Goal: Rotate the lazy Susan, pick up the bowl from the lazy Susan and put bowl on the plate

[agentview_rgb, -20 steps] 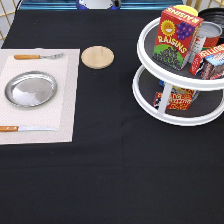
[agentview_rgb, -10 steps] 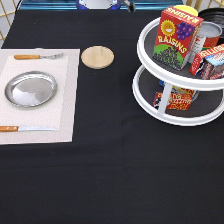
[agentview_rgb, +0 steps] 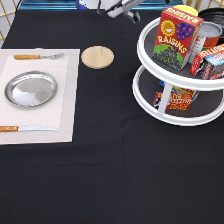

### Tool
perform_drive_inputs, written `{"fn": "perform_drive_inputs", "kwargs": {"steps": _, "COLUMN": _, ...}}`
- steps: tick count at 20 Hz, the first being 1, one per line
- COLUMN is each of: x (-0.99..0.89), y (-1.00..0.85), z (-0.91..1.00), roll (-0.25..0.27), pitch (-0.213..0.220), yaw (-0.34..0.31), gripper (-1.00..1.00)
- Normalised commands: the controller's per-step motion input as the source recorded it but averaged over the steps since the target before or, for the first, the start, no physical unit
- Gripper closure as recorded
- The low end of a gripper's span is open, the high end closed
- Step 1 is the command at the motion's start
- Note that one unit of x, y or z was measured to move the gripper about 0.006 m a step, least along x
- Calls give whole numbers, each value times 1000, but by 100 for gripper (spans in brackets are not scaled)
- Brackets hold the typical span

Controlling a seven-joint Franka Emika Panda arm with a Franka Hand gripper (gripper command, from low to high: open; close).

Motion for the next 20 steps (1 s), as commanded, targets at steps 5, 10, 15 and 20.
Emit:
{"fn": "perform_drive_inputs", "kwargs": {"steps": 5, "x": 0, "y": -38, "z": -458, "roll": 105, "pitch": -25, "yaw": -30, "gripper": -100}}
{"fn": "perform_drive_inputs", "kwargs": {"steps": 10, "x": 0, "y": 0, "z": -458, "roll": 85, "pitch": -27, "yaw": -1, "gripper": -100}}
{"fn": "perform_drive_inputs", "kwargs": {"steps": 15, "x": -7, "y": 0, "z": -366, "roll": 94, "pitch": -9, "yaw": 0, "gripper": -100}}
{"fn": "perform_drive_inputs", "kwargs": {"steps": 20, "x": 12, "y": -54, "z": -263, "roll": 98, "pitch": -23, "yaw": 0, "gripper": -100}}
